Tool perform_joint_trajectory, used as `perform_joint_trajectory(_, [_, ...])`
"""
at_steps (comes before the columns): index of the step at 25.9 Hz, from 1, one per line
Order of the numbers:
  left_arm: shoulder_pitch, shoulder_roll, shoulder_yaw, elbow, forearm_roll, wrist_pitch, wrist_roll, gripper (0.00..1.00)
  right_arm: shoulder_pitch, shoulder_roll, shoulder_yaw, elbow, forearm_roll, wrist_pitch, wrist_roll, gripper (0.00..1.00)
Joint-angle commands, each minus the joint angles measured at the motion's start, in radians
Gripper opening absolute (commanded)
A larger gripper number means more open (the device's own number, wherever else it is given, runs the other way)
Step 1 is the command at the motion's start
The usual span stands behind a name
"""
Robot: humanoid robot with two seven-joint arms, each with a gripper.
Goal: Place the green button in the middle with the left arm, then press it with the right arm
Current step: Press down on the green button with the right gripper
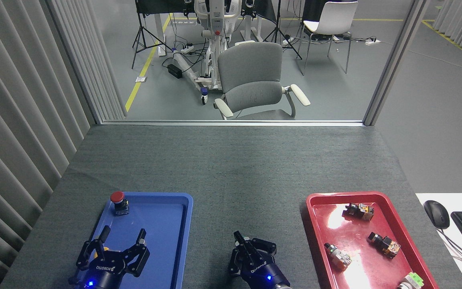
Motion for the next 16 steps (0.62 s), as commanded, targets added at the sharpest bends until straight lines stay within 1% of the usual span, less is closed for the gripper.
perform_joint_trajectory(1, [0.000,0.000,0.000,0.002,0.000,0.001,-0.003,0.99,0.003,-0.002,-0.001,-0.001,-0.001,0.002,-0.001,0.00])
perform_joint_trajectory(16, [0.000,-0.005,0.011,0.002,0.003,0.003,-0.011,0.99,0.003,-0.005,-0.001,0.025,-0.010,0.001,0.001,0.00])
